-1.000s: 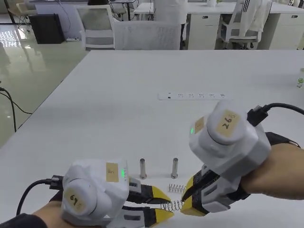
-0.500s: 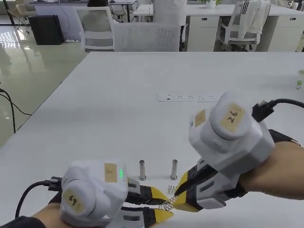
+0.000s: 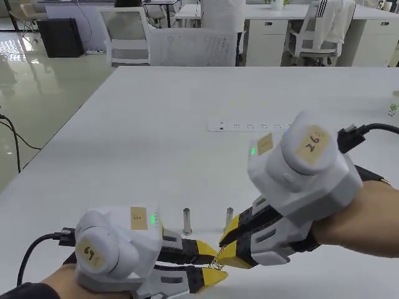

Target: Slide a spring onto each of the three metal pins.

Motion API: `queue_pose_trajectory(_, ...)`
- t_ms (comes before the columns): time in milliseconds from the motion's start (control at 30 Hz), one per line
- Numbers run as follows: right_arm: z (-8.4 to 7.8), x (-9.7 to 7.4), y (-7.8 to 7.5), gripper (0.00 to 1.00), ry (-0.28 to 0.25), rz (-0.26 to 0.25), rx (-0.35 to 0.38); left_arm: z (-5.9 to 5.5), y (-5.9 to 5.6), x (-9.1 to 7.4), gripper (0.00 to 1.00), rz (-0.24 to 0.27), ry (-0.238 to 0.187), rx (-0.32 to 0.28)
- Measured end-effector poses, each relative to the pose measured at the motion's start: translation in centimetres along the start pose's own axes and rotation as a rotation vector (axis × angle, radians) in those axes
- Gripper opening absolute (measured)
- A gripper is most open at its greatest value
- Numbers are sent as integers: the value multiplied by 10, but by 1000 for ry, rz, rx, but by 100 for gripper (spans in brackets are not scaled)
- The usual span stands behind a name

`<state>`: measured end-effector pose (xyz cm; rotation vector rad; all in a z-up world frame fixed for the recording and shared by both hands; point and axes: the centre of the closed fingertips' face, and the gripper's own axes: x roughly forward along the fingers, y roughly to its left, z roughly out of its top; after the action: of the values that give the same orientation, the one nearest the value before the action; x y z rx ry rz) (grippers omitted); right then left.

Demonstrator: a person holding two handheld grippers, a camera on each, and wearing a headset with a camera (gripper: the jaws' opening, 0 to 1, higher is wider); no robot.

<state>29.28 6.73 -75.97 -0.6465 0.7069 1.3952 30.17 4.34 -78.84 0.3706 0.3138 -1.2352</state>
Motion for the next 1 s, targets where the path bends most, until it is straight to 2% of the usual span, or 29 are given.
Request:
queue_pose_trajectory(100, -3, 2, 2, 11, 15, 8, -4, 0, -1, 1, 2, -5, 4, 3)
queue_pose_trajectory(433, -12, 7, 4, 10, 56, 22, -23, 3, -4, 2, 2, -15, 0, -5)
queue_pose_trajectory(600, -13, 8, 4, 9, 62, 27, -31, 7, -6, 2, 2, -23, -15, -11)
queue_pose_trajectory(1000, -14, 6, 4, 8, 74, 37, -6, 8, -6, 3, 3, -26, -23, -12)
